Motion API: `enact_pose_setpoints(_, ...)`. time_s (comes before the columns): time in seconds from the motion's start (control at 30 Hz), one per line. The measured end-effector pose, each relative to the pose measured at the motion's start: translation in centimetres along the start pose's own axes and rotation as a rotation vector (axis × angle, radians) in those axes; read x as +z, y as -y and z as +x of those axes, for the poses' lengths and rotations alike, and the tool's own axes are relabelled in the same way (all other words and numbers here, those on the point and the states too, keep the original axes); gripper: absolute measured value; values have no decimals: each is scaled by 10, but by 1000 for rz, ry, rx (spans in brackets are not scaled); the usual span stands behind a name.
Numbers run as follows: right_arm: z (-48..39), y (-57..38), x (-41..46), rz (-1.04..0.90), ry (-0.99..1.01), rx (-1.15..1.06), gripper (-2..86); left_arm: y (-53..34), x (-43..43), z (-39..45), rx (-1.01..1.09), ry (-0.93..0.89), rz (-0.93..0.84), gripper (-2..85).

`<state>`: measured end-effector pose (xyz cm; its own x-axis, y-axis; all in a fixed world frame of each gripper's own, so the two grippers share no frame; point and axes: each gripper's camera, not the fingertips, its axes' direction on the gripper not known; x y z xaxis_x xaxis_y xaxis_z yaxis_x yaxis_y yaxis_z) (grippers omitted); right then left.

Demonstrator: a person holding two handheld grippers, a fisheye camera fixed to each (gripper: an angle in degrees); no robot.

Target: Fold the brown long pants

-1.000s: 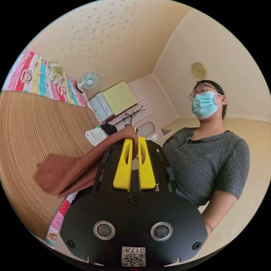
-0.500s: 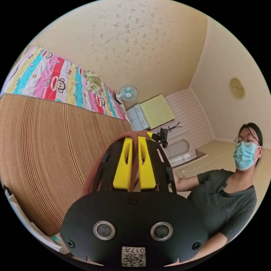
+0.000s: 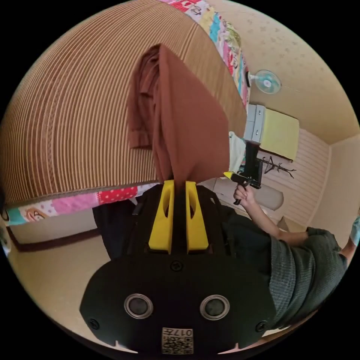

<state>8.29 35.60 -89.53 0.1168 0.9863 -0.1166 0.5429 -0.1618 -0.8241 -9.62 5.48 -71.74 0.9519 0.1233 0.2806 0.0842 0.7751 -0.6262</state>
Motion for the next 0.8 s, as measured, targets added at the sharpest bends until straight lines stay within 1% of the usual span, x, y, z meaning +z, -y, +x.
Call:
enact_pose_setpoints(0.03, 19, -5, 12, -73, -49, 39, 65, 0, -1, -4, -21, -13, 16, 75)
enact_pose_setpoints(0.1, 39, -4, 12, -101, -60, 60, 90, 8, -17, -7, -44, -98, 120, 106)
enact_pose_setpoints(0.17, 52, 9, 0, -69, -3, 59, 112, 30, -30, 5, -2, -124, 171, 125)
enact_pose_setpoints(0.23, 61, 41, -23, 5, 88, 16, 135, 61, -38, 21, 44, -106, 182, 146)
enact_pose_setpoints(0.3, 64, 72, -37, 50, 112, -22, 152, 109, -40, 43, 96, -78, 171, 181)
enact_pose_setpoints(0.37, 70, 107, -39, 50, 114, -31, 170, 143, -34, 58, 133, -71, 144, 192)
enact_pose_setpoints(0.43, 80, 146, -31, 39, 193, -14, 187, 176, -15, 71, 138, -22, 40, 196)
enact_pose_setpoints(0.47, 81, 153, -27, 31, 224, -10, 187, 191, -6, 80, 134, 43, -22, 197)
enact_pose_setpoints(0.5, 82, 165, -14, -17, 254, -12, 189, 199, -5, 91, 136, 107, -51, 185)
enact_pose_setpoints(0.53, 80, 173, 3, -94, 218, -15, 189, 202, -5, 96, 135, 123, -65, 179)
enact_pose_setpoints(0.6, 72, 173, 25, -159, 178, -51, 185, 197, -9, 115, 144, 149, -47, 165)
enact_pose_setpoints(0.67, 67, 165, 42, -151, 190, -26, 178, 189, -5, 128, 178, 142, -69, 143)
enact_pose_setpoints(0.7, 62, 155, 48, -123, 163, -6, 170, 180, -6, 134, 174, 174, -74, 116)
enact_pose_setpoints(0.73, 60, 145, 55, -117, 152, 16, 159, 175, -7, 137, 177, 188, -77, 111)
enact_pose_setpoints(0.8, 60, 128, 66, -146, 208, 45, 142, 155, -15, 142, 176, 176, -118, 87)
